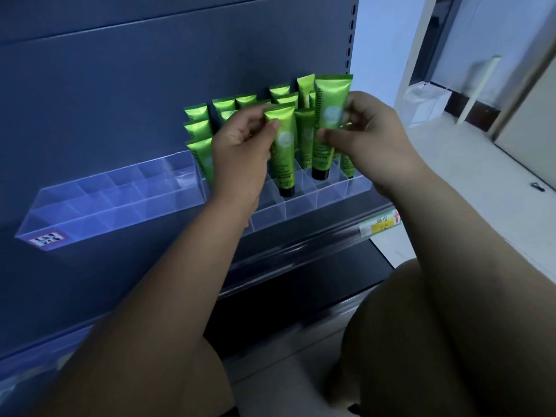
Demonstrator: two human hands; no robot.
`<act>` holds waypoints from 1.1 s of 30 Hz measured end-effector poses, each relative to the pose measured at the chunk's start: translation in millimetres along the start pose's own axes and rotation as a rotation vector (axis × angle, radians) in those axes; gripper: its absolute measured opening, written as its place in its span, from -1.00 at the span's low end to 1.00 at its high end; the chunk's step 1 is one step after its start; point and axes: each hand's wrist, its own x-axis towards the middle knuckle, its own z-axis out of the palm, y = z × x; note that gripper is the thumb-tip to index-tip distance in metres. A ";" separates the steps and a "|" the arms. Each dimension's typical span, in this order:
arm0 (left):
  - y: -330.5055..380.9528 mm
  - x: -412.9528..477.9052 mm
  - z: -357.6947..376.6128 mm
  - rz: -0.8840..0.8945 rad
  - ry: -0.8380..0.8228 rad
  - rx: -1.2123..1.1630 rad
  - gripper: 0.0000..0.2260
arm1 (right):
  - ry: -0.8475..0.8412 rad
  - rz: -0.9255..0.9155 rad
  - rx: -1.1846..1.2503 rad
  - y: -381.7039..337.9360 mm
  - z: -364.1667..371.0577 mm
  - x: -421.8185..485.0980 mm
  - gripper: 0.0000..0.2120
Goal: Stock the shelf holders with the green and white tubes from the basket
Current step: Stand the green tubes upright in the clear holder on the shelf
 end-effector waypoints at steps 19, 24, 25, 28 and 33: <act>-28.9 7.1 -4.6 0.061 -0.093 0.376 -0.81 | -0.054 -0.055 -0.416 22.7 2.3 28.2 -0.70; -25.2 6.7 -9.5 0.185 -0.171 0.570 -0.76 | -0.079 -0.072 -0.416 27.0 0.1 27.3 -0.69; -23.9 5.8 -10.0 0.211 -0.188 0.605 -0.75 | -0.085 -0.080 -0.439 28.0 0.0 27.1 -0.67; -21.6 3.6 -10.4 0.261 -0.203 0.675 -0.75 | -0.070 -0.105 -0.545 28.9 1.0 27.3 -0.73; -23.5 5.8 -10.3 0.329 -0.207 0.756 -0.75 | -0.024 -0.130 -0.599 28.1 1.6 27.9 -0.76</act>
